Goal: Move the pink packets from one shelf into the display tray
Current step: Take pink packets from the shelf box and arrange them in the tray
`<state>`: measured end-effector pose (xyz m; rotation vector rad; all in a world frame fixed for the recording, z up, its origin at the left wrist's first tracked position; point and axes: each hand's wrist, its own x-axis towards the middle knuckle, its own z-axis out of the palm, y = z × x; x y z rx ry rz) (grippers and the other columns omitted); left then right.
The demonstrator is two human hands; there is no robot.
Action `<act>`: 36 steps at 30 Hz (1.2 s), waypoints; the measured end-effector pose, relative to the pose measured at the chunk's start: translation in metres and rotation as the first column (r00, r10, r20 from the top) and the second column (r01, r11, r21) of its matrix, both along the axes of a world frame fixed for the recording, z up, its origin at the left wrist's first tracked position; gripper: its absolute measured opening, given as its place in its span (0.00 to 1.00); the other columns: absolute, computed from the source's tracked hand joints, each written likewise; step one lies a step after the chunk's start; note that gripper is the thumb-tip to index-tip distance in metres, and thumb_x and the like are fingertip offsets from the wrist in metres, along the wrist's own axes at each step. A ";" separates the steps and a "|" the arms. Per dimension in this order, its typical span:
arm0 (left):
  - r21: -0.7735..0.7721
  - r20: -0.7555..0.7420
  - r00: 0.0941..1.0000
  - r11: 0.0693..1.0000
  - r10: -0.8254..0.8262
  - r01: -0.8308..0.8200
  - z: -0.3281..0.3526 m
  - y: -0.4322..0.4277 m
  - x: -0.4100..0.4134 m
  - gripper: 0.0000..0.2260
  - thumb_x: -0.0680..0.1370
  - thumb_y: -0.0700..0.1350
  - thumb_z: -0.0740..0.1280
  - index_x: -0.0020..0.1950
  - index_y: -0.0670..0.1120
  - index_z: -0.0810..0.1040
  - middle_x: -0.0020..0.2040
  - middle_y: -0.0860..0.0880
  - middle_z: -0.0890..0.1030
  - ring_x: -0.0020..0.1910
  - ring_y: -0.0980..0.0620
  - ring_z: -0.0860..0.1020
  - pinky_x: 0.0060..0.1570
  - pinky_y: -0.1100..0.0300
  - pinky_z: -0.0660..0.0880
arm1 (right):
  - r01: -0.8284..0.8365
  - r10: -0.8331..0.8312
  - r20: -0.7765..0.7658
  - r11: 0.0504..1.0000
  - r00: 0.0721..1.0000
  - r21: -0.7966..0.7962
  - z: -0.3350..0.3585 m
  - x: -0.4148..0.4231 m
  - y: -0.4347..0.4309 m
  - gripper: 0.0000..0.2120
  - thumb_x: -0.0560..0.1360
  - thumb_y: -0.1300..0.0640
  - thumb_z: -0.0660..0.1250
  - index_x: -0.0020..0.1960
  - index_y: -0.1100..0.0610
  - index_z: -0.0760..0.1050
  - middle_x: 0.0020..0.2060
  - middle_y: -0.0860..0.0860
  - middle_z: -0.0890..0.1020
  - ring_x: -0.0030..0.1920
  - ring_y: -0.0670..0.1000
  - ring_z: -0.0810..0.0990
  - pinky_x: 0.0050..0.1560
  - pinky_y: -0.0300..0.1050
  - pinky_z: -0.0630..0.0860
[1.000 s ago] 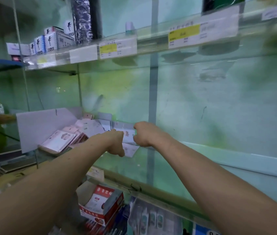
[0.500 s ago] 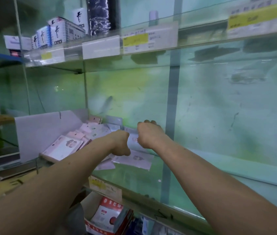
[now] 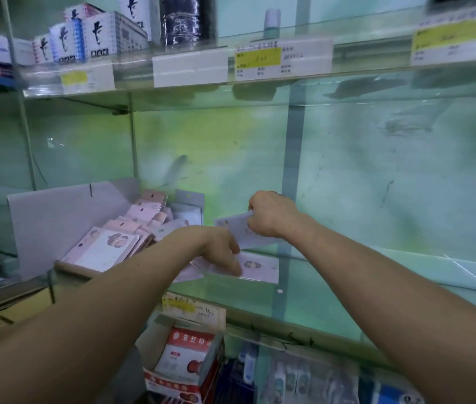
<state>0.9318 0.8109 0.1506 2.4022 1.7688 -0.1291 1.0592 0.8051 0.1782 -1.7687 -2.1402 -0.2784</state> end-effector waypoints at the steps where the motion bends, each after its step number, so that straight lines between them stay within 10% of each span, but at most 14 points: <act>1: -0.047 -0.032 0.999 0.999 -0.019 0.018 0.000 -0.001 0.002 0.33 0.73 0.59 0.69 0.75 0.50 0.65 0.73 0.50 0.67 0.69 0.48 0.68 0.70 0.51 0.64 | 0.007 -0.007 0.005 1.000 1.000 -0.004 0.000 0.002 -0.003 0.10 0.74 0.62 0.63 0.55 0.58 0.76 0.55 0.56 0.79 0.55 0.59 0.78 0.44 0.44 0.70; 9: -0.047 -0.180 0.979 0.995 -0.095 0.088 -0.001 0.012 0.008 0.36 0.71 0.63 0.69 0.75 0.50 0.64 0.68 0.49 0.74 0.64 0.48 0.74 0.67 0.51 0.68 | 0.036 -0.035 0.010 0.998 0.999 -0.044 0.003 0.014 -0.020 0.10 0.73 0.62 0.64 0.54 0.58 0.76 0.50 0.55 0.81 0.48 0.57 0.78 0.40 0.44 0.70; 16: 0.097 -0.310 0.936 0.974 -0.166 0.205 -0.010 0.006 0.009 0.18 0.72 0.50 0.66 0.60 0.45 0.77 0.54 0.47 0.79 0.51 0.45 0.78 0.51 0.54 0.76 | 0.096 -0.091 0.043 0.987 0.995 -0.126 -0.003 0.013 -0.023 0.15 0.70 0.63 0.68 0.57 0.55 0.76 0.50 0.52 0.81 0.49 0.55 0.79 0.38 0.42 0.70; 21: 0.252 -0.235 0.955 0.937 -0.182 0.240 -0.016 0.004 0.006 0.15 0.78 0.51 0.57 0.53 0.46 0.79 0.51 0.46 0.80 0.47 0.46 0.77 0.43 0.58 0.70 | 0.138 -0.130 0.063 0.982 0.989 -0.127 -0.010 0.016 -0.028 0.09 0.72 0.65 0.61 0.35 0.56 0.68 0.32 0.51 0.72 0.37 0.55 0.71 0.27 0.40 0.61; 36: 0.682 -0.339 0.940 0.677 -0.045 0.278 -0.013 -0.018 0.033 0.10 0.78 0.40 0.61 0.38 0.51 0.72 0.38 0.51 0.73 0.46 0.47 0.73 0.67 0.46 0.57 | 0.279 -0.293 0.247 0.956 0.924 0.090 -0.008 0.041 -0.100 0.08 0.73 0.66 0.60 0.40 0.55 0.67 0.35 0.51 0.68 0.40 0.56 0.69 0.36 0.43 0.63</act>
